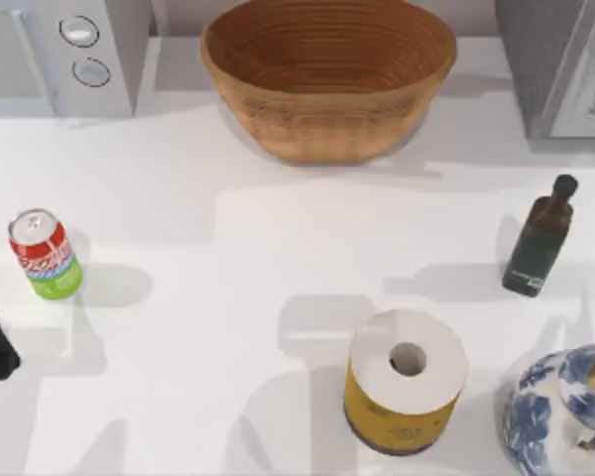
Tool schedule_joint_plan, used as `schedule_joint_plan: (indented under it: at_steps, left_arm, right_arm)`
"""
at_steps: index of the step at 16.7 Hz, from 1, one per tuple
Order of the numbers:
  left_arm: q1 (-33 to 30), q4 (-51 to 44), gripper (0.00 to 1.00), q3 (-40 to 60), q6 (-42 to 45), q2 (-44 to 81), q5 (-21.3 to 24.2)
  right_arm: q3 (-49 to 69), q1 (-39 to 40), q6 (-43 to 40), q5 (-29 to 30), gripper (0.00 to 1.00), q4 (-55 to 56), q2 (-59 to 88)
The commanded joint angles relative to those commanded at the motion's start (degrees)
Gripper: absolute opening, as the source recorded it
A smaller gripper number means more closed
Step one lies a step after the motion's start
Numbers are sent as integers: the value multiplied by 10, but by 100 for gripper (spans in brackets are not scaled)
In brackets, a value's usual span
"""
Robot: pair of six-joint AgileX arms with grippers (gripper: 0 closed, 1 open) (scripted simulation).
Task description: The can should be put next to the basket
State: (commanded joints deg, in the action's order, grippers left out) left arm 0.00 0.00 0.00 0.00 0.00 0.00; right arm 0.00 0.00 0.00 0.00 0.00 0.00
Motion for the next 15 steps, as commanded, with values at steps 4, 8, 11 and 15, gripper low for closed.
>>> schedule_joint_plan:
  at_steps: [4, 8, 11, 15]
  left_arm:
    - [-2, -12, 100, 13, 11, 17, 0]
    - [-12, -80, 100, 87, 70, 115, 1]
    - [-21, -160, 100, 179, 134, 234, 3]
    - [-34, -289, 100, 335, 224, 430, 5]
  right_arm:
    - [0, 0, 0, 0, 100, 0, 0]
    - [0, 0, 0, 0, 100, 0, 0]
    - [0, 0, 0, 0, 100, 0, 0]
    - [0, 0, 0, 0, 100, 0, 0]
